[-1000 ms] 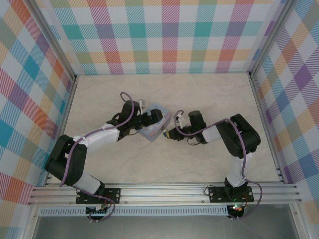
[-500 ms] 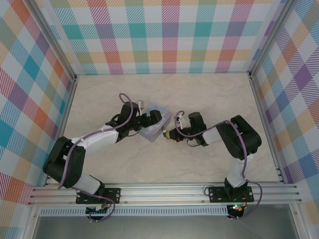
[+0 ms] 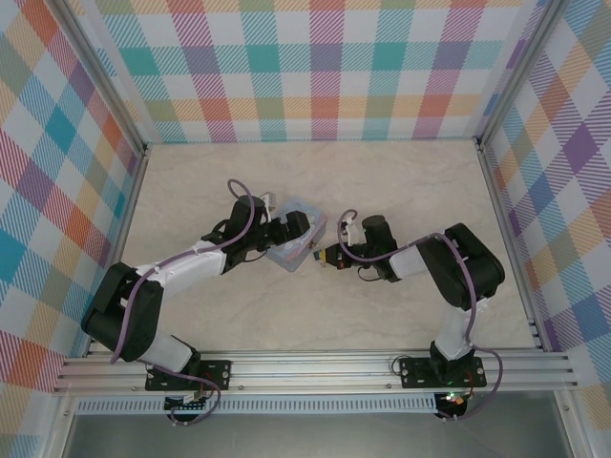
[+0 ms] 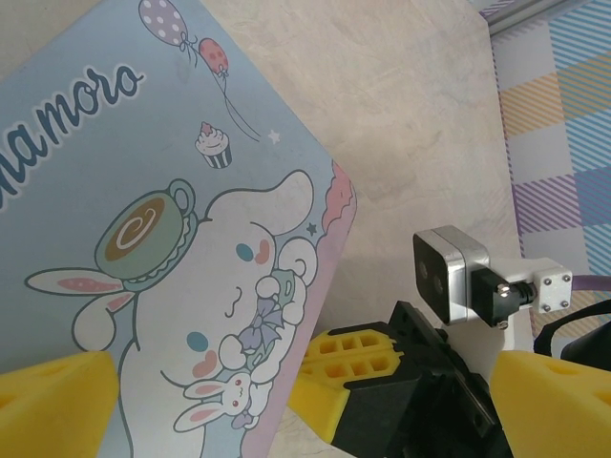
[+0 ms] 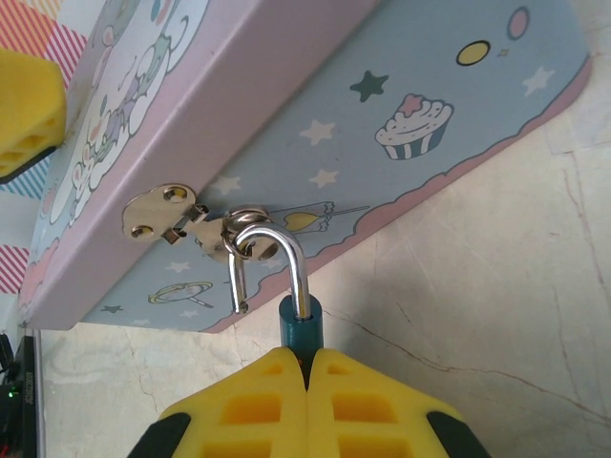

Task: Unlock a padlock with a key

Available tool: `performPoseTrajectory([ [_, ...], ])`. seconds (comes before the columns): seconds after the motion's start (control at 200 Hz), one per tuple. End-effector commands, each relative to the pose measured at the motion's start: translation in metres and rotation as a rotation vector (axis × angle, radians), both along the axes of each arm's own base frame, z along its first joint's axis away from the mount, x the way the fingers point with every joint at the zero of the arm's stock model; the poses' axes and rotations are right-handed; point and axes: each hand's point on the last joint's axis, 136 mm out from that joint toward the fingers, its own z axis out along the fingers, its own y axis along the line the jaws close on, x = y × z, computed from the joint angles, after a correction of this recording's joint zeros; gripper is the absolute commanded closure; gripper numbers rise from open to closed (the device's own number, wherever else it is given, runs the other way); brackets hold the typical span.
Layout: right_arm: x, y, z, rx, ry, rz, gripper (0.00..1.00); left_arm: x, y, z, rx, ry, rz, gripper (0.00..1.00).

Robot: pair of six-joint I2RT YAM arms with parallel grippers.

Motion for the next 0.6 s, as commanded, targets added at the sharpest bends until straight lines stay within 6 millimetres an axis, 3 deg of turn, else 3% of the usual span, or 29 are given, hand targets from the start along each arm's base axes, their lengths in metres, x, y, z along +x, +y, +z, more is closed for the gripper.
performPoseTrajectory([
  [0.0,0.006,-0.003,0.011,0.013,-0.003,-0.049,0.96,-0.019,0.011,-0.03,0.062,0.102,0.008,0.0],
  [0.36,0.01,0.001,0.019,0.042,0.018,-0.065,0.97,-0.021,0.011,-0.034,0.056,0.113,0.011,0.0],
  [0.595,0.012,-0.003,0.008,-0.01,0.087,-0.101,0.97,-0.021,0.011,-0.037,0.058,0.119,0.015,0.0],
])
